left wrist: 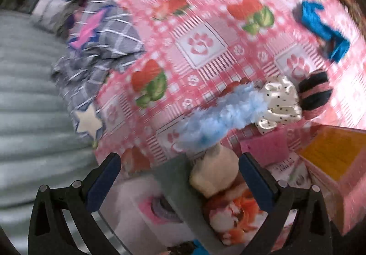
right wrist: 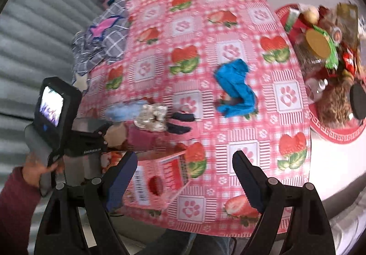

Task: Organize soft objects
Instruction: 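Move both tools toward the light blue fluffy cloth and blue sock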

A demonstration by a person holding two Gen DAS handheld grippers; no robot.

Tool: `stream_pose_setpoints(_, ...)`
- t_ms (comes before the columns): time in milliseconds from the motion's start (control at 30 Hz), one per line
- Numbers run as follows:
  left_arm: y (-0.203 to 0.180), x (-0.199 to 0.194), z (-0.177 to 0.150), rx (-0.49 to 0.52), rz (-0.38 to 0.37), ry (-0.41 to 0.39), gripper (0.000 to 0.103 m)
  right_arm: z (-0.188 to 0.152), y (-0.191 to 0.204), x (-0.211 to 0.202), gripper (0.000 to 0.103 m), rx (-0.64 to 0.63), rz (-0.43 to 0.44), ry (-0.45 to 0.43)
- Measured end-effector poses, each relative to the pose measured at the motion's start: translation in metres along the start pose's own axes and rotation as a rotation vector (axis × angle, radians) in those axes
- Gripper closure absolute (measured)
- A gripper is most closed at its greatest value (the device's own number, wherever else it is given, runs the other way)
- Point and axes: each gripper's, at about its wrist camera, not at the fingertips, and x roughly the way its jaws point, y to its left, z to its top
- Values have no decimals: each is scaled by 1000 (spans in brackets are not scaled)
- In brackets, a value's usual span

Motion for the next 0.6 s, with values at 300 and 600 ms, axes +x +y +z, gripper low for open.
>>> stream_pose_setpoints(300,-23,64,35,107,9,162,0,21,-46,28,17,84,10,61)
stream_pose_setpoints(600,45,79,68,-284,13,154,0,38,-64,54,17,93,-3,113)
